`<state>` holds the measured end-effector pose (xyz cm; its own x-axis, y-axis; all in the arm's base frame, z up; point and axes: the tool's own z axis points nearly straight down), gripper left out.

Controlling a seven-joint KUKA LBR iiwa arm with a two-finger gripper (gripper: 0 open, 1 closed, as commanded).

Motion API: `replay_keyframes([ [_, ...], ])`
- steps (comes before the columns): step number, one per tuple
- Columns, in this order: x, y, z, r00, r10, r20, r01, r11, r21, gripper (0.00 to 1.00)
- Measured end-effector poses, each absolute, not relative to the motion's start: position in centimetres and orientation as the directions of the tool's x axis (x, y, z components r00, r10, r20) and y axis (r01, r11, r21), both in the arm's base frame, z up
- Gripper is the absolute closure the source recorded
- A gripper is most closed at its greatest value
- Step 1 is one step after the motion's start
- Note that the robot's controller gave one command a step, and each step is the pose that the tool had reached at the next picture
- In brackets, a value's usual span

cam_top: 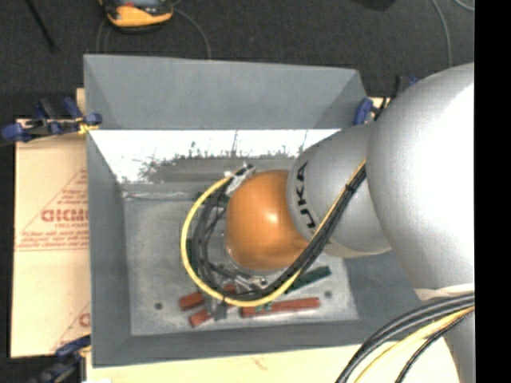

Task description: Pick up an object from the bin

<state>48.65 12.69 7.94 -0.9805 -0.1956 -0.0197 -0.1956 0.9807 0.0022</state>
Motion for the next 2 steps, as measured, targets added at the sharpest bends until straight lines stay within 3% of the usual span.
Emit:
replay_keyframes([
  [1,48.25,12.57,7.35,-0.981,-0.191,-0.009,-0.191,0.982,0.002,0.0],
  [2,48.29,12.56,7.47,-0.982,-0.189,-0.01,-0.189,0.982,0.002,1.0],
])
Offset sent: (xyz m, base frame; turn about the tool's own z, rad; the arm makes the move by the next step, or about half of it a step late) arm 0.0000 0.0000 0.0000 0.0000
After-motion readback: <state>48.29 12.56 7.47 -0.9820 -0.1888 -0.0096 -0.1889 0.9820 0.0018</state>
